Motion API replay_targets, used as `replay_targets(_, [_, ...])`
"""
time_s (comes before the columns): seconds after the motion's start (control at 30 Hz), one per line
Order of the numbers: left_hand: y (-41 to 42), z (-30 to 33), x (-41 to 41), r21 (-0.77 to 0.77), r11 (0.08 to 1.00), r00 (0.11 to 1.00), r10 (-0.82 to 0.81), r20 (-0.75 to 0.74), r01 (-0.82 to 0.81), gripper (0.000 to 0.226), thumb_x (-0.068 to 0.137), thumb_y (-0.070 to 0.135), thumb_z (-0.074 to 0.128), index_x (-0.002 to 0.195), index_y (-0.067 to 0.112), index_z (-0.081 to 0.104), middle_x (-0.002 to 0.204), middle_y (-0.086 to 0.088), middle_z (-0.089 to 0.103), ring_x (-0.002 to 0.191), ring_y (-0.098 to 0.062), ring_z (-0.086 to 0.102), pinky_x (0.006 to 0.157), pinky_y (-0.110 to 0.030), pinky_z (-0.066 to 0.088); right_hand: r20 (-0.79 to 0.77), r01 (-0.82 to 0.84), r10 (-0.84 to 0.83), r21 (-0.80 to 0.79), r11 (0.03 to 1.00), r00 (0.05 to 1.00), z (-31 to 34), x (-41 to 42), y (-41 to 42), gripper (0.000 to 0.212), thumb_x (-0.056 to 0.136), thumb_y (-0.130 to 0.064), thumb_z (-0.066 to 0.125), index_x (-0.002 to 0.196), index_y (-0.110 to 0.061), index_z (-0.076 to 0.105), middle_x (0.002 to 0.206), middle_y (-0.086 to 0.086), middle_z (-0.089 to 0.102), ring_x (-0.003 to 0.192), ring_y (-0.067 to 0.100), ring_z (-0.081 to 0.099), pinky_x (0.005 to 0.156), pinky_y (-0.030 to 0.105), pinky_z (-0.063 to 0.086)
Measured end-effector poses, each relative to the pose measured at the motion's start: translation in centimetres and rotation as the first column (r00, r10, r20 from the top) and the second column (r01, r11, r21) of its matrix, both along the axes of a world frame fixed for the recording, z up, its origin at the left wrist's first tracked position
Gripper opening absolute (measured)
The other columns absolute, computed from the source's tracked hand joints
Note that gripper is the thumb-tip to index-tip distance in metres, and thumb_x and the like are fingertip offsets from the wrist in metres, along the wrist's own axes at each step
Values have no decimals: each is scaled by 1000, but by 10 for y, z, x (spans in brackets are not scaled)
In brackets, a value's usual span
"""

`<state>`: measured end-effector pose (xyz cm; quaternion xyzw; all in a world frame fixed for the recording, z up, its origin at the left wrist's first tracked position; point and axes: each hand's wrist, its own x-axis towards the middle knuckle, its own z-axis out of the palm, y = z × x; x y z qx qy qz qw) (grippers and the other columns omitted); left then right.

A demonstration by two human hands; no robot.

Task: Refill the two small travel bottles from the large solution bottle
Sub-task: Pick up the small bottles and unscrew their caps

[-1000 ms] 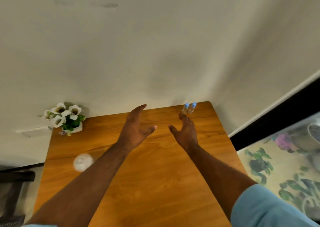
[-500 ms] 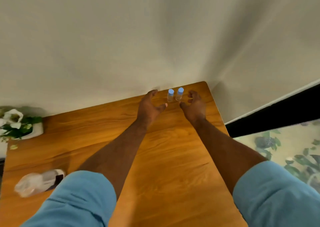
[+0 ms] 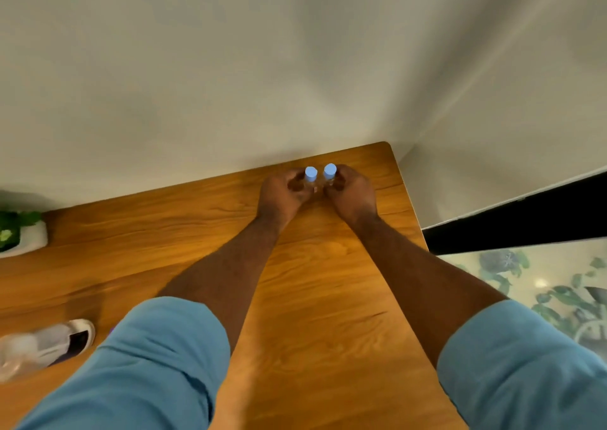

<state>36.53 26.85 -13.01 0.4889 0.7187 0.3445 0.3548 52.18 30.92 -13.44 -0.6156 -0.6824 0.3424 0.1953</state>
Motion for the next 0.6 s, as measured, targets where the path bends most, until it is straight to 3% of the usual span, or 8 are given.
replay_targets(0.17, [-71,16,-18,-87,994,997,74,27,-71,49,78,24,86,122,12,70,115,-3,74,102,-15,69,89,-32,59,-10,-46,46,-56,997,999,18,-5,-51,43,89,-23,71,131,-18,62,122,2,69,109,17,63,91,31,52])
replay_targets(0.33, [-192,21,-58,-73,987,989,147,10,-146,40,77,16,86,113,10,72,103,0,73,92,-9,67,79,-14,53,-16,-156,156,-77,985,988,30,-38,-160,39,86,-24,72,125,-22,66,118,-1,71,106,18,66,83,21,45])
replay_targets(0.47, [-224,17,-68,-82,981,985,174,-13,-174,41,77,18,86,114,9,72,107,-6,75,95,-14,69,83,-24,54,-12,-209,209,-105,972,978,22,-47,-192,40,84,-23,73,123,-21,67,120,-1,71,109,20,65,91,31,51])
replay_targets(0.6, [-245,19,-72,-80,985,988,152,-32,-154,41,76,19,86,114,13,71,111,-3,75,99,-15,69,91,-34,57,5,-221,223,-110,969,975,19,-52,-215,39,85,-25,71,124,-21,66,123,-1,70,111,20,64,91,31,50])
